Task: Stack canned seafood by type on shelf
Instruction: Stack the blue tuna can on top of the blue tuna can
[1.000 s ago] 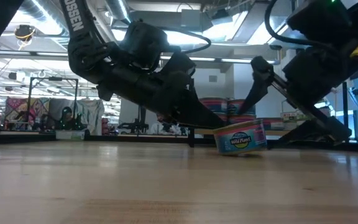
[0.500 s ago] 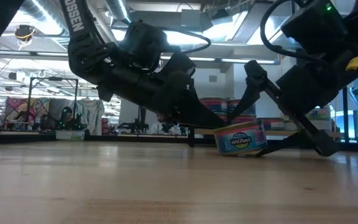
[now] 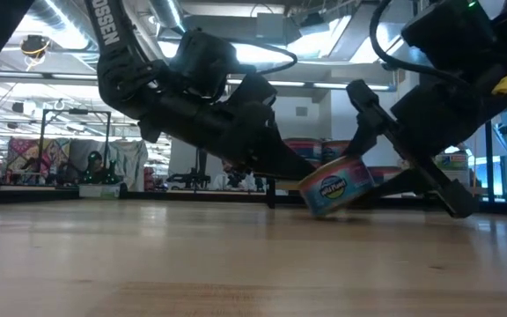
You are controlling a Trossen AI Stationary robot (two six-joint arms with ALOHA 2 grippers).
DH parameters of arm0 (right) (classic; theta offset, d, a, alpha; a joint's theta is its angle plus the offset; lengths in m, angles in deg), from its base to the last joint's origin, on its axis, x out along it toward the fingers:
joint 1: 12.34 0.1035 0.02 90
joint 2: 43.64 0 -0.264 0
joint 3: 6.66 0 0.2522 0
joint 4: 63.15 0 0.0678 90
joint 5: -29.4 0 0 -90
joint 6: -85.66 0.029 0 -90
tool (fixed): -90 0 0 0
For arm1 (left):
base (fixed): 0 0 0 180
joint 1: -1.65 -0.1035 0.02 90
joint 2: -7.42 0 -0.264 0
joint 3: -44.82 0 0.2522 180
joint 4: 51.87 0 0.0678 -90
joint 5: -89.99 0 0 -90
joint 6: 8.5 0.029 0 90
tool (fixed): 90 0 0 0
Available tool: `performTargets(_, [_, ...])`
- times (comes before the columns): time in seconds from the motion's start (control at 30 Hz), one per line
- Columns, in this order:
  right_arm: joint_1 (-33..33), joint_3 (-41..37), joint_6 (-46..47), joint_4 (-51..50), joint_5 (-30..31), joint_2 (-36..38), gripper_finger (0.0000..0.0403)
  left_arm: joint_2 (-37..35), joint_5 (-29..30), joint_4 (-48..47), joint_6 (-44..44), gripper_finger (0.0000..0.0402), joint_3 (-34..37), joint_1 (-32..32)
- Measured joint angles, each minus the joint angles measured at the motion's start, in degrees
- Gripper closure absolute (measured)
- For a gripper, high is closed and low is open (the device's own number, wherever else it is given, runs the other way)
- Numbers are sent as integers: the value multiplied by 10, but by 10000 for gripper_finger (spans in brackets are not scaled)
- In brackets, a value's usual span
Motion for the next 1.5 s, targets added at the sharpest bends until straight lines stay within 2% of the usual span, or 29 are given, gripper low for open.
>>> performTargets(0.1, [1,0,23,4,13,0,213,-12,3,-20,0,226,-1,0])
performTargets(0.23, [0,0,101,5,15,11,213,-55,6,-85,7,226,-1,0])
performTargets(0.33, [1,0,147,1,41,30,213,-101,17,-154,15,226,-2,0])
performTargets(0.47, [-2,0,189,-16,113,78,213,-168,19,-252,31,226,10,4])
performTargets(0.67, [-1,5,225,-101,187,180,213,-315,29,-248,32,225,109,-3])
performTargets(0.9, [-27,68,244,-267,261,285,213,-454,40,-215,-7,225,224,-1])
performTargets(1.0, [-67,102,257,-348,262,314,213,-489,42,-202,-25,226,246,2])
performTargets(1.17, [-166,143,263,-450,254,329,213,-503,43,-211,-37,226,254,5])
performTargets(1.27, [-239,148,263,-489,226,328,213,-501,43,-208,-31,225,253,5])
performTargets(1.5, [-400,148,263,-503,129,312,213,-500,72,-207,-20,226,253,4])
